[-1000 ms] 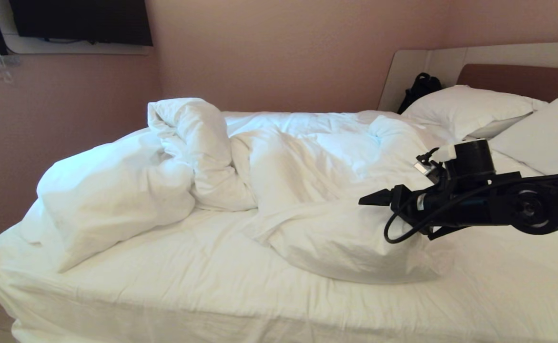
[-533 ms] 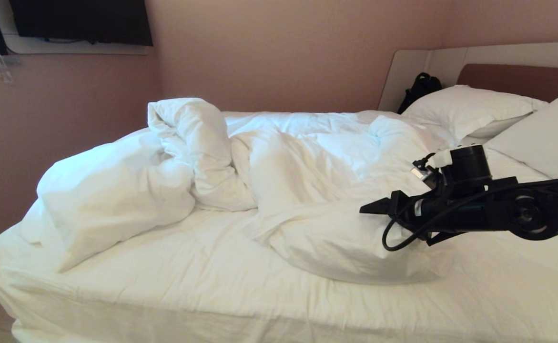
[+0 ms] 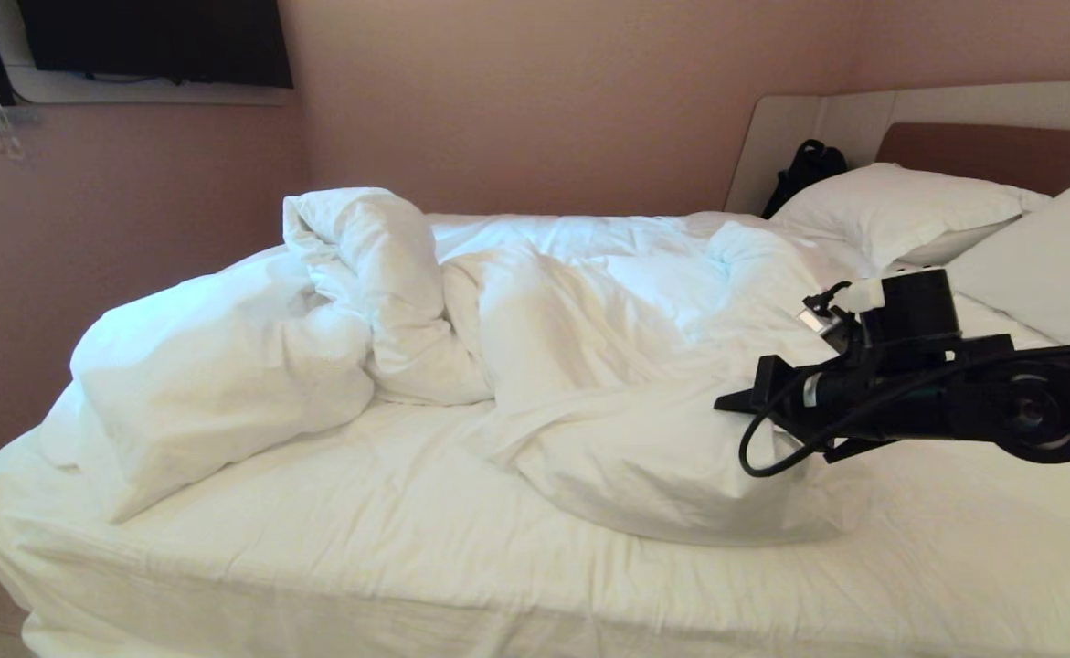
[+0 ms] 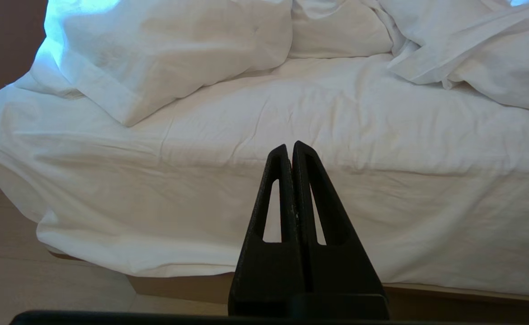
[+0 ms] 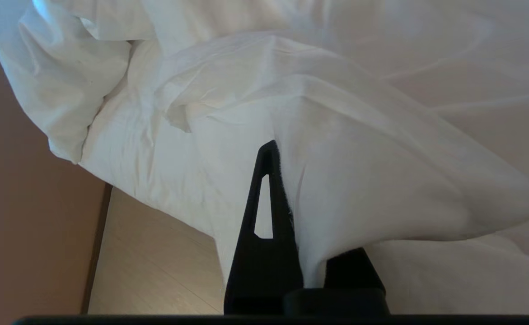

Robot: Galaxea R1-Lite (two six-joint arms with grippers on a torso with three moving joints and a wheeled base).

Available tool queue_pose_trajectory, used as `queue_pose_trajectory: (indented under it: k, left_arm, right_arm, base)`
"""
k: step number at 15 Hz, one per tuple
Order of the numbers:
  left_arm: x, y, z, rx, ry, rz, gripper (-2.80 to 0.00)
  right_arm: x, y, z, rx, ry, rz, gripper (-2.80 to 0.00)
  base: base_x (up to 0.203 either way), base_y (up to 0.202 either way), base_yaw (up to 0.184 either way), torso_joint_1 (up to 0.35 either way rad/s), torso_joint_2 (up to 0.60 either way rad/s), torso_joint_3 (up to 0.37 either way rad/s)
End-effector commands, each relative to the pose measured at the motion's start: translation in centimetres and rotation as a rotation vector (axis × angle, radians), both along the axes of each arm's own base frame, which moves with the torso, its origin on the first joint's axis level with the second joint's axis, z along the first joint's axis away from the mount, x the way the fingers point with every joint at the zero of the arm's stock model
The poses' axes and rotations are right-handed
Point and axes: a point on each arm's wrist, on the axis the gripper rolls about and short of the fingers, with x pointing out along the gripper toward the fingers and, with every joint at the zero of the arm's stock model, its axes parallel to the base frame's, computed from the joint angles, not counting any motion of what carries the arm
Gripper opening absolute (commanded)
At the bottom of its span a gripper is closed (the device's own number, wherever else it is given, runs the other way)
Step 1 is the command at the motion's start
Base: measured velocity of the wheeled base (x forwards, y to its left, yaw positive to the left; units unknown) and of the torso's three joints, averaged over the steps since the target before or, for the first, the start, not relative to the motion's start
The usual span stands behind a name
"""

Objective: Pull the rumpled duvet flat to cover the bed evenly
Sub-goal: Hold the folded corner of the quilt, then flatten the corners of the folded blanket

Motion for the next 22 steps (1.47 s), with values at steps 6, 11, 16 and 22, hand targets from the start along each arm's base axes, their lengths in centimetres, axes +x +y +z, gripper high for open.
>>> queue_pose_trajectory:
  k: [6,11,16,22]
  left_arm:
    - [0.0,0.0,0.0,0.0,0.0,0.0,-2.8]
    - [0.0,0.0,0.0,0.0,0.0,0.0,-2.8]
    - [0.0,0.0,0.0,0.0,0.0,0.0,-2.8]
    - [0.0,0.0,0.0,0.0,0.0,0.0,-2.8]
  right_arm:
    - [-4.3,-2.9,6.3,0.052,-0.181,-0.059,-2.8]
    - [-8.7,-9.7,10.7,0.043,-0.31,-0.297,-2.8]
    - [-14.3,-15.2,13.5,-0.011,-0.43,-0.596,-2.8]
    - [-19.5,-17.8,14.8,-0.094,-0.525,-0.873,-2.8]
  base:
    - [0.0,0.0,0.0,0.0,0.0,0.0]
    - [0.0,0.0,0.0,0.0,0.0,0.0]
    - [0.0,0.0,0.0,0.0,0.0,0.0]
    - [0.0,0.0,0.0,0.0,0.0,0.0]
